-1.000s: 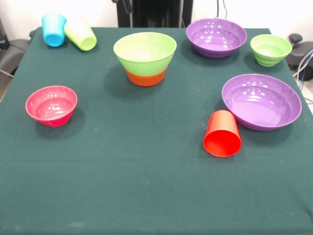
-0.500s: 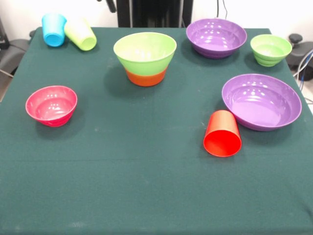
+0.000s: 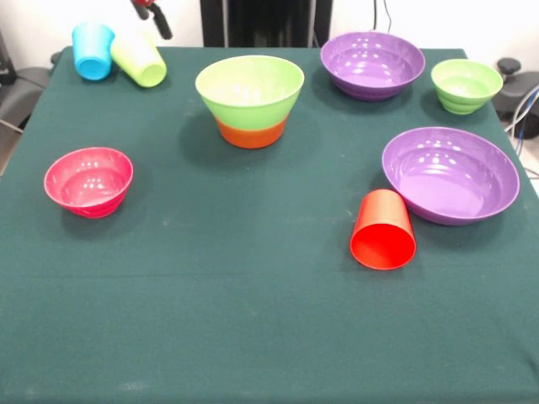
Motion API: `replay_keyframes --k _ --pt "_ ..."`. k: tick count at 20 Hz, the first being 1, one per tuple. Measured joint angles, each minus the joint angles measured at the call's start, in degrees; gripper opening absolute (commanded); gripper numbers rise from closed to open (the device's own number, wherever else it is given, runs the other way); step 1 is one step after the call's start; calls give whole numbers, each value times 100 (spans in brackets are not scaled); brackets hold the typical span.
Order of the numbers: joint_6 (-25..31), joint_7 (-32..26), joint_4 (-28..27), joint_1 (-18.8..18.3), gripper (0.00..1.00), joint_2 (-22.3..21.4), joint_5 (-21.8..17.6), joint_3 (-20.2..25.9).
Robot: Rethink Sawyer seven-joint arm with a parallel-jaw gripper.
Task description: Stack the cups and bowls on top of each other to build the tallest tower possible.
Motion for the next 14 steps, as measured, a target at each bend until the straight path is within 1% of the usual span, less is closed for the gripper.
replay_keyframes --k 8,14 --pt "0 0 -187 -200 100 310 -268 177" --pt "0 0 -199 -323 100 499 -446 365"
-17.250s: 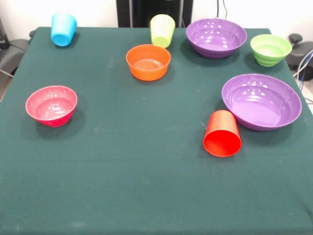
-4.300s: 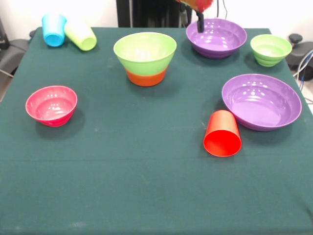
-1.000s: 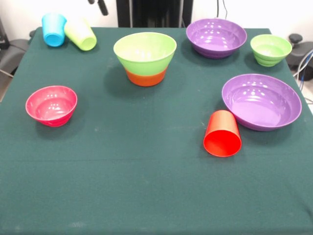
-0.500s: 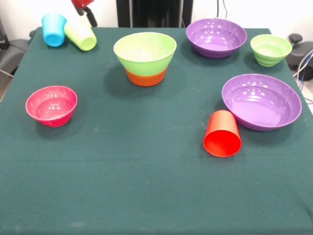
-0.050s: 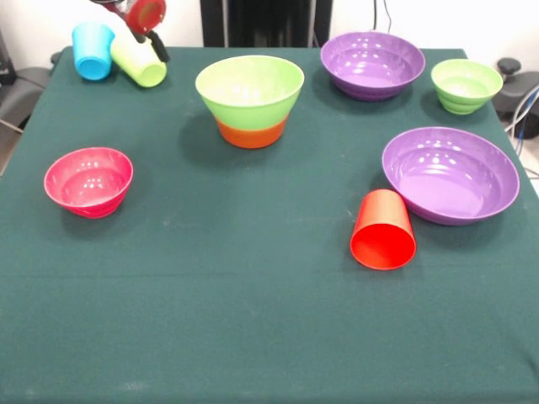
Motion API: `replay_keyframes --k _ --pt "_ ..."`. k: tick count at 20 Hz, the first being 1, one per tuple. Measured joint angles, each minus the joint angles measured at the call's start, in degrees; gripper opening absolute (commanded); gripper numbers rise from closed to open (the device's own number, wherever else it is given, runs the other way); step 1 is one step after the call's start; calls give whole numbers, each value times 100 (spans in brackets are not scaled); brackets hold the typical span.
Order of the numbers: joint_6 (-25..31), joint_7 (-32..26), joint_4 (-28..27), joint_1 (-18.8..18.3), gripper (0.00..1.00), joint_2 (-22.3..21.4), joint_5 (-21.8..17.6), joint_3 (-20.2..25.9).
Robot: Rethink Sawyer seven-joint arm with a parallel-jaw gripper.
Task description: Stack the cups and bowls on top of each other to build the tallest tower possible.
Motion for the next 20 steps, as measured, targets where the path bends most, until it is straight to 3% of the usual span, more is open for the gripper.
replay_keyframes --k 13,20 --pt "-137 0 1 -183 100 214 -214 249" --pt "-137 0 158 -194 100 -100 -215 310"
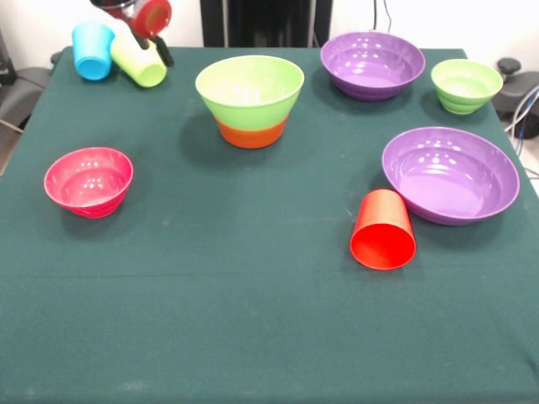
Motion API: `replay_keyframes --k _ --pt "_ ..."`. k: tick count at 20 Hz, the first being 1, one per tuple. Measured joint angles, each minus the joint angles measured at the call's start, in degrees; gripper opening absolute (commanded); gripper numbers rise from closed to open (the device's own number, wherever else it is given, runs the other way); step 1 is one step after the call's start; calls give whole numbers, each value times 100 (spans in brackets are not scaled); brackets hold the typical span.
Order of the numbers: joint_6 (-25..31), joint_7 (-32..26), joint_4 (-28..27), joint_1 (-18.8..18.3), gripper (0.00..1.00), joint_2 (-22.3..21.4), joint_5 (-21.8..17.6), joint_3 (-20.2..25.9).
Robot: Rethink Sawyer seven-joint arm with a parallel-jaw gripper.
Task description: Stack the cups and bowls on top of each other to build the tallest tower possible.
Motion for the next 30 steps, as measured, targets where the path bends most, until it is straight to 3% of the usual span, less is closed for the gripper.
replay_keyframes --k 11,17,22,30 --pt "14 0 314 -61 100 -644 -12 -1" --pt "13 0 354 -159 100 -615 -12 13" --pt "-39 0 600 -480 100 -604 -18 34" --pt "-556 0 771 -805 100 -297 -394 35"
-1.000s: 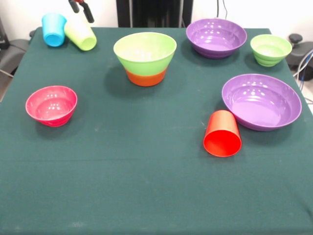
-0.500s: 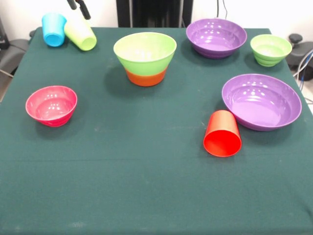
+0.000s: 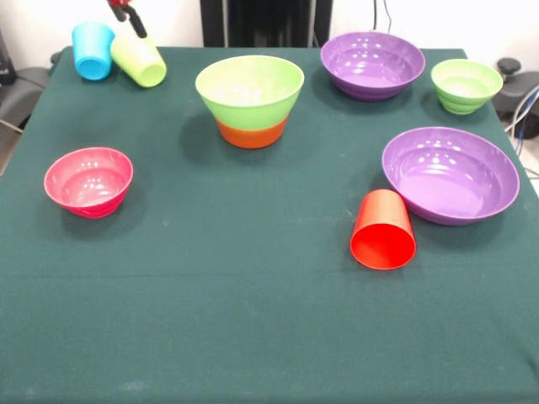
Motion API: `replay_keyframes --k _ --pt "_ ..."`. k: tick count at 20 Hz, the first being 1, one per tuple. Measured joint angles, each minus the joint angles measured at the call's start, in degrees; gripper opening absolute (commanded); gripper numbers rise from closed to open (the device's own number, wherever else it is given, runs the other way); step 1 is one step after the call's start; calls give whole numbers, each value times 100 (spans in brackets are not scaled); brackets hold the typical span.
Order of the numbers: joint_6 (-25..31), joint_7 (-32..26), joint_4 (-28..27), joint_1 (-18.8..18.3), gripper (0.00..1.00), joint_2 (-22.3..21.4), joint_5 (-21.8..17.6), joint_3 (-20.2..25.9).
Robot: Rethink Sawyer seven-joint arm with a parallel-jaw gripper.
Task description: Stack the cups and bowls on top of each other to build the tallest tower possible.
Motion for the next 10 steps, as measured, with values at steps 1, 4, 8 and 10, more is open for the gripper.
replay_keyframes --k 1,4,8,10 --pt "-55 0 1 -15 100 40 -36 -1" --pt "-337 0 0 -80 100 284 -210 2" --pt "-615 0 -1 -121 100 603 -387 8" --pt "-716 0 -2 -135 100 757 -451 18"
